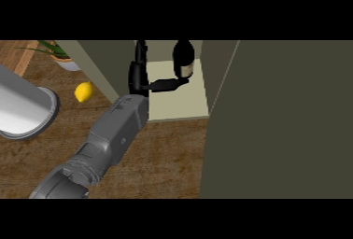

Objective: Pick up the wine, place it into the cabinet and close the cabinet

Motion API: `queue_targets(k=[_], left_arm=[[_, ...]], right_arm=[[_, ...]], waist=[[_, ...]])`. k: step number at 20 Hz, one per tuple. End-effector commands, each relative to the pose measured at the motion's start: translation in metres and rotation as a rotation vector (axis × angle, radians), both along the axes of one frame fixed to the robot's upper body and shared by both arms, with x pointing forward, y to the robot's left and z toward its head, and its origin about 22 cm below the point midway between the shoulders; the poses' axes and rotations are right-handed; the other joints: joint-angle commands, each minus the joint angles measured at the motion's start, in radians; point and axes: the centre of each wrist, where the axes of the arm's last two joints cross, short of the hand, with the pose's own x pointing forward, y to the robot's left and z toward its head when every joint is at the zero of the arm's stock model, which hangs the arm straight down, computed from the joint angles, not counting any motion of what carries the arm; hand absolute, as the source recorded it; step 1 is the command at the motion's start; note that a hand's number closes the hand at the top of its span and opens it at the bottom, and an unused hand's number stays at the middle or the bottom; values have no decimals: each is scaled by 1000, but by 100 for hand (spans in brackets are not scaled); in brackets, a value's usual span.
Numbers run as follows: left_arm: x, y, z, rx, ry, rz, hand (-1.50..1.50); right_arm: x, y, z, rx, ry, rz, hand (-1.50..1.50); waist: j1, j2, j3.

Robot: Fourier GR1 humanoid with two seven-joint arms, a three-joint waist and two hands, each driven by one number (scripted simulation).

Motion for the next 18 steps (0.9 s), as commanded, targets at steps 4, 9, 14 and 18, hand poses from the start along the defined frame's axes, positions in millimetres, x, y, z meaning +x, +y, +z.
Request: queue_targets(k=[4, 9, 14, 18], left_arm=[[-9, 8, -17, -37, 15, -32, -150], [-7, 7, -14, -60, 4, -63, -150], [-9, 9, -18, -127, 18, -56, -150], [-10, 9, -17, -168, 7, -77, -150]], right_arm=[[-9, 2, 4, 23, -4, 29, -150], [-3, 2, 2, 22, -3, 4, -150], [-6, 0, 8, 28, -18, 20, -150], [-7, -5, 8, 12, 15, 14, -150]], waist=[[3, 1, -3], [24, -7, -2], [12, -11, -2], [16, -14, -2]])
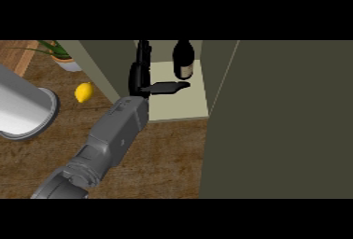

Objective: Pick up the wine, place it into the cabinet and close the cabinet

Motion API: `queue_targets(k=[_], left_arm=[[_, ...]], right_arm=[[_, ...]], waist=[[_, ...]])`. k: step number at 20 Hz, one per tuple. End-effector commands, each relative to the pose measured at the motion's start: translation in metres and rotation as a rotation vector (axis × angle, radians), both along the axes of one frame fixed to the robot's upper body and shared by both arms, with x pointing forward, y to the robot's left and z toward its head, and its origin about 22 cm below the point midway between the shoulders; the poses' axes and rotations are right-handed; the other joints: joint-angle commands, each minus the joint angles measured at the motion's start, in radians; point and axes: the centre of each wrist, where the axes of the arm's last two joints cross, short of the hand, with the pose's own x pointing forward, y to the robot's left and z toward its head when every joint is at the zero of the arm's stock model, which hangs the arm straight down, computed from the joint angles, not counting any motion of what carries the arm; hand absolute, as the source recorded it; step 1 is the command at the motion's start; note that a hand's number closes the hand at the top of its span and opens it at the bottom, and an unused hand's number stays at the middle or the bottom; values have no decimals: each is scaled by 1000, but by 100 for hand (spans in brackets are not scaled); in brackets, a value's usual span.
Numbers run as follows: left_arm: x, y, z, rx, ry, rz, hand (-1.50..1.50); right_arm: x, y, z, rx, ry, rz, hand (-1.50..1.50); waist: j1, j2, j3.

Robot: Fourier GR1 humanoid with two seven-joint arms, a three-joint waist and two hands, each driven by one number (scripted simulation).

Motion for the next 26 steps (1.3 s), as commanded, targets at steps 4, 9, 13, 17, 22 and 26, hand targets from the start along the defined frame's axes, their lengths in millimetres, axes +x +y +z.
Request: queue_targets(k=[4, 9, 13, 17, 22, 26], left_arm=[[-22, 15, -36, -51, 57, 26, -150], [-21, 1, -21, -66, 64, -17, -150], [-54, -11, -41, -88, 74, -42, -150], [-82, -36, -38, -77, 72, -45, -150], [-120, -56, -38, -54, 38, -54, -150], [-150, -57, -30, -68, 14, -82, -150]], right_arm=[[-9, -5, -1, 10, 0, 16, -150], [-13, -9, -2, 31, 9, -29, -150], [-7, -4, -5, 18, 0, -8, -150], [-19, -3, -9, 16, -1, -51, -150], [-46, -11, 10, 11, -6, -50, -150], [-18, -9, 1, 5, 1, -75, -150]], waist=[[14, -15, 2], [41, -23, 2], [34, -22, 2], [56, -22, 2], [63, -23, 2], [81, -22, 2]])
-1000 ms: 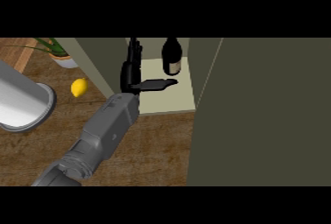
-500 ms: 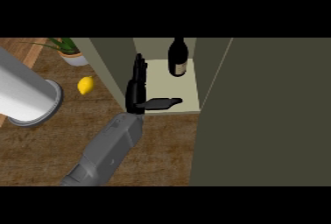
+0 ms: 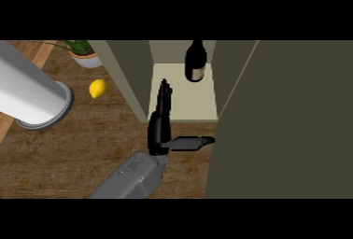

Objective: Pick up the wine, place it into the cabinet and close the cabinet

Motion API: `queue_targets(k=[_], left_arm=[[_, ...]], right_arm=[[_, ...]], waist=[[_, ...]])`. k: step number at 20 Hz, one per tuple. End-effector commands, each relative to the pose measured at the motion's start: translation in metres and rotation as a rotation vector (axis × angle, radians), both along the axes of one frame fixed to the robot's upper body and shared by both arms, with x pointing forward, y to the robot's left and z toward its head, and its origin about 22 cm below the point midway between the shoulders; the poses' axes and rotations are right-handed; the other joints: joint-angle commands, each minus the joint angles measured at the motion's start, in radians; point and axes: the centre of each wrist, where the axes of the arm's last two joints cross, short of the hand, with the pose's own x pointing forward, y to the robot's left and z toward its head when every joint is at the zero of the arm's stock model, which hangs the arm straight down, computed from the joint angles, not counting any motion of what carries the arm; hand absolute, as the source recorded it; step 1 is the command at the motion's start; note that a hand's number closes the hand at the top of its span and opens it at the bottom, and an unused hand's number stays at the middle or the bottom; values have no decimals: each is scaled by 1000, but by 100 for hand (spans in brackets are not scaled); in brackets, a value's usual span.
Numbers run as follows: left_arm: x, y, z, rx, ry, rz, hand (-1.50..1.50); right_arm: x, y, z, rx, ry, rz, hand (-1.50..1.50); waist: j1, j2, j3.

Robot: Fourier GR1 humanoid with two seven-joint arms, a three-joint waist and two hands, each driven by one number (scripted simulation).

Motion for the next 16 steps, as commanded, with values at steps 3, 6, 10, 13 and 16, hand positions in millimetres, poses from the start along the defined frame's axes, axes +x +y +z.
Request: queue_targets(k=[3, 6, 10, 13, 16], left_arm=[[-31, 11, 20, -50, -17, -13, -150], [-65, 12, 21, -70, -7, -4, -150], [-88, 15, 42, -53, -16, 41, -150], [-109, 29, 47, -58, -18, 64, -150], [-121, 39, 50, -100, -35, 15, -150]], right_arm=[[-24, -6, 8, 17, -30, -2, -150], [-10, -13, 15, 4, -42, -13, -150], [-8, -8, 14, 6, -23, -25, -150], [-4, -18, 17, 2, -27, -11, -150], [-6, -19, 12, -4, -24, 4, -150]], waist=[[8, 0, 0], [14, 0, 0], [11, 1, 0], [13, 1, 1], [8, 2, 0]])
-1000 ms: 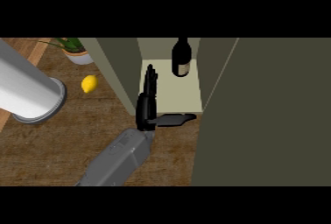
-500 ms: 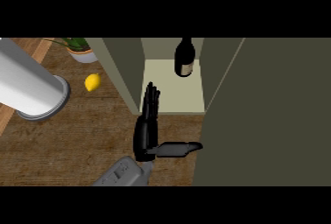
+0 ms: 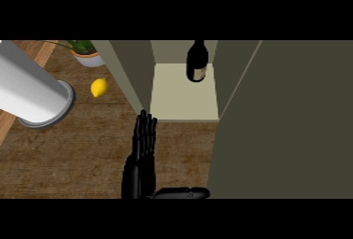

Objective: Pick up the wine, place it into the cabinet and close the cabinet

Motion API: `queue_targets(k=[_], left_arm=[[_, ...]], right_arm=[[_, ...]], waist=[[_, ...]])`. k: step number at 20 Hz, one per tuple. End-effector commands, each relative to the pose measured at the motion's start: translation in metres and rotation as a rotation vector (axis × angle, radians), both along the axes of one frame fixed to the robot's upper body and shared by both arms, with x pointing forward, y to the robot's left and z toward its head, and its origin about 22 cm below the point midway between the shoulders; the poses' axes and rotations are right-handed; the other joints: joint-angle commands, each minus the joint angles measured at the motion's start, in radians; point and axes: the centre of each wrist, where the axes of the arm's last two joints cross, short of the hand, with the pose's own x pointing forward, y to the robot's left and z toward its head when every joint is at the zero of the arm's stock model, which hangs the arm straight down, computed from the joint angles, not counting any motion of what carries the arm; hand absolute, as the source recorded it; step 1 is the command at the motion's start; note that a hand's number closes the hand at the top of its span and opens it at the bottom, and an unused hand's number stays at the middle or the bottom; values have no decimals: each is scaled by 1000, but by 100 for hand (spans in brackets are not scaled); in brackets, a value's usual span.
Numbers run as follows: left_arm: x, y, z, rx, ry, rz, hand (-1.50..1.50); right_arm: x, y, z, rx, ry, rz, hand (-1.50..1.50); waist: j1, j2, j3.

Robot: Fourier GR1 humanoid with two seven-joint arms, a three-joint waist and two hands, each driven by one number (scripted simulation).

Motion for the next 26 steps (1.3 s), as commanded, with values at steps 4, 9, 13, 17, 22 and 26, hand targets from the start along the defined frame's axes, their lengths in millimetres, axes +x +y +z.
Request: queue_targets(k=[4, 9, 13, 17, 22, 26], left_arm=[[-30, 24, 19, -20, -26, -71, -150], [-41, 54, 25, -10, -18, -125, -150], [-56, 81, 47, 2, -5, -185, -150], [-57, 105, 30, 16, -48, -156, -150], [-66, 121, 29, 11, -27, -112, -150], [-61, 143, 39, 13, -68, -94, -150]], right_arm=[[-6, -4, 1, 43, 23, 120, -150], [-8, -1, 2, -2, 65, 182, 150], [-21, -4, -2, -51, 38, 214, 150], [-26, 3, 5, -72, 44, 233, 150], [-31, 18, -13, 65, 202, 355, 150], [-42, 27, -9, 43, 226, 404, 150]], waist=[[1, 1, 0], [1, 2, 0], [-1, 0, 0], [0, 1, -1], [2, -1, -1], [1, -1, -1]])
